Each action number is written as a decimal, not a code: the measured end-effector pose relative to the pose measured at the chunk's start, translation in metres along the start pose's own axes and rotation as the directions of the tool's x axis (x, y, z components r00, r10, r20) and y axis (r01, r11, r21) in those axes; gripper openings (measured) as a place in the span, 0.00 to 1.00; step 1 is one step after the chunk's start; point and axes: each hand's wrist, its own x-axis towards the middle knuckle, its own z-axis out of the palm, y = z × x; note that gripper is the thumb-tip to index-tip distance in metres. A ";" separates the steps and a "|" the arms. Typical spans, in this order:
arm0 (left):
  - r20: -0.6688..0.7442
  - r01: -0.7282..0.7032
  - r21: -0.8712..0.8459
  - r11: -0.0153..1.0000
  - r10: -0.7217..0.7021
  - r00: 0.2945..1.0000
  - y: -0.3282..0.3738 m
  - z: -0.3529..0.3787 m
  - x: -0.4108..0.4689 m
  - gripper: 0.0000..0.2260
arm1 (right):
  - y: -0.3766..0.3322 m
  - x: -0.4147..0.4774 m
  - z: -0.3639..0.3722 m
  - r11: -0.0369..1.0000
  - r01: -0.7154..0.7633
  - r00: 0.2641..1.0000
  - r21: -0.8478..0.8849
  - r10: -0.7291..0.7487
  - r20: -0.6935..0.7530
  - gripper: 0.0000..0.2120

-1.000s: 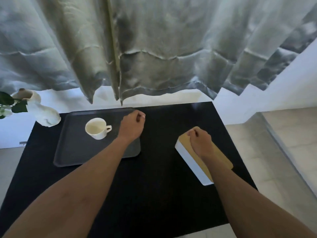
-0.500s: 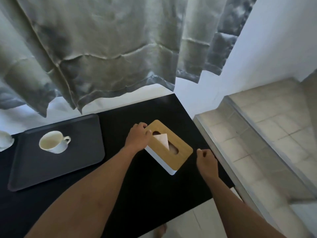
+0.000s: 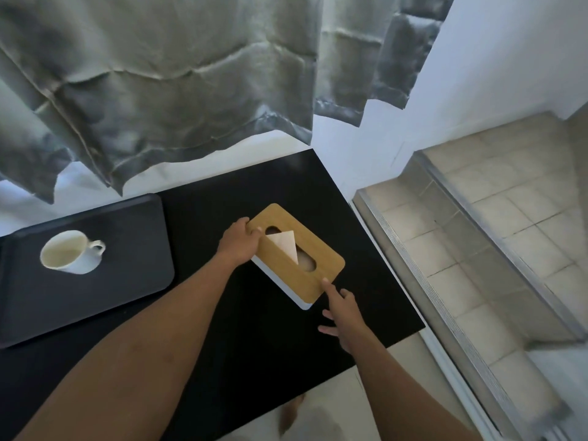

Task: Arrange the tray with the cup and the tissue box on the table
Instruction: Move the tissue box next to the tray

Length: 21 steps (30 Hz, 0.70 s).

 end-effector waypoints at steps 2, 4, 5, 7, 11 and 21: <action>0.022 0.021 -0.032 0.999 -0.020 1.000 -0.005 0.000 0.007 0.23 | 0.001 0.004 0.002 0.999 -0.015 0.999 0.032 0.014 0.031 0.41; 0.046 0.034 -0.063 0.997 -0.031 0.998 -0.010 0.001 0.013 0.21 | 0.003 0.008 0.004 0.999 -0.024 0.999 0.049 0.022 0.050 0.40; 0.053 0.044 -0.087 0.995 -0.040 0.998 -0.012 0.001 0.014 0.20 | 0.004 0.010 0.006 0.999 -0.012 0.998 0.053 0.009 0.057 0.39; 0.050 0.060 -0.151 0.987 -0.052 0.997 -0.015 0.001 0.017 0.19 | 0.007 0.015 0.008 0.997 0.033 0.997 0.064 -0.037 0.066 0.36; 0.049 0.068 -0.212 0.975 -0.059 0.997 -0.016 0.002 0.016 0.18 | 0.008 0.020 0.012 0.992 0.093 0.994 0.085 -0.097 0.049 0.31; -0.007 0.057 -0.239 0.969 -0.060 0.998 -0.026 -0.015 -0.005 0.17 | -0.015 0.018 0.014 0.995 0.098 0.992 -0.002 -0.097 0.080 0.28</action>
